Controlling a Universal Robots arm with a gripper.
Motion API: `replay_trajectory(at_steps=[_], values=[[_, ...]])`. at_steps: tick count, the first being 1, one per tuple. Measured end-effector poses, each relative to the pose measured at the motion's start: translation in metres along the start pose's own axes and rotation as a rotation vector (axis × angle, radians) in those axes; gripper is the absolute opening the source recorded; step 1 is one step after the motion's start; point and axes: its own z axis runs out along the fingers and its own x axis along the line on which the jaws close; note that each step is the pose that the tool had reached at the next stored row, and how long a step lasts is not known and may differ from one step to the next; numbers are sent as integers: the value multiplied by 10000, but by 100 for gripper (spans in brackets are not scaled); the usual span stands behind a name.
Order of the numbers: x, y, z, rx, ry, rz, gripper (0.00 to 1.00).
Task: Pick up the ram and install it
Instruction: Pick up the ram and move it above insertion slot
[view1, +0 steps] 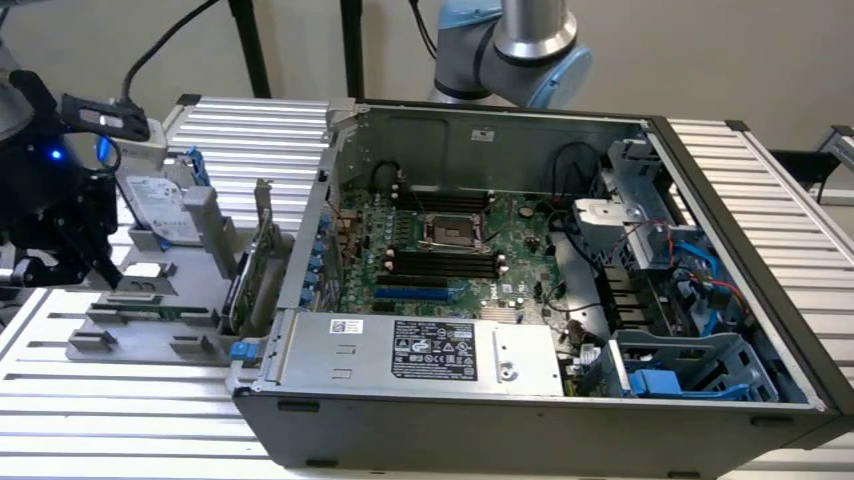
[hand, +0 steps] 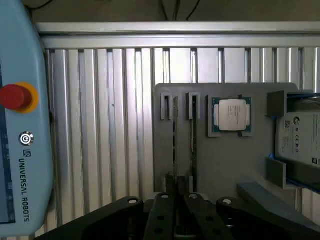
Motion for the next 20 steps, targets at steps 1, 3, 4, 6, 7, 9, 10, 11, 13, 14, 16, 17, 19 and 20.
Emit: replay_trajectory(at_steps=[1,3,4,6,7,9,10,11,13,14,16,17,19,20], values=[[-2,-17,-47,0,0,-1,14],[-7,-60,-141,0,-1,-3,14],[-10,-84,-185,0,-3,-4,14],[-15,-141,-277,-2,-12,-10,14],[-18,-180,-323,-1,-28,-14,14],[-24,-252,-409,-5,-54,-22,14],[-27,-288,-451,-3,-70,-26,14],[-30,-323,-492,-4,-84,-31,14],[-35,-396,-577,-5,-114,-38,14],[-39,-432,-618,-6,-129,-43,14],[-44,-509,-705,-7,-160,-51,14],[-47,-548,-745,-8,-175,-55,14],[-53,-626,-824,-10,-207,-61,14],[-56,-668,-862,-10,-225,-63,14]])
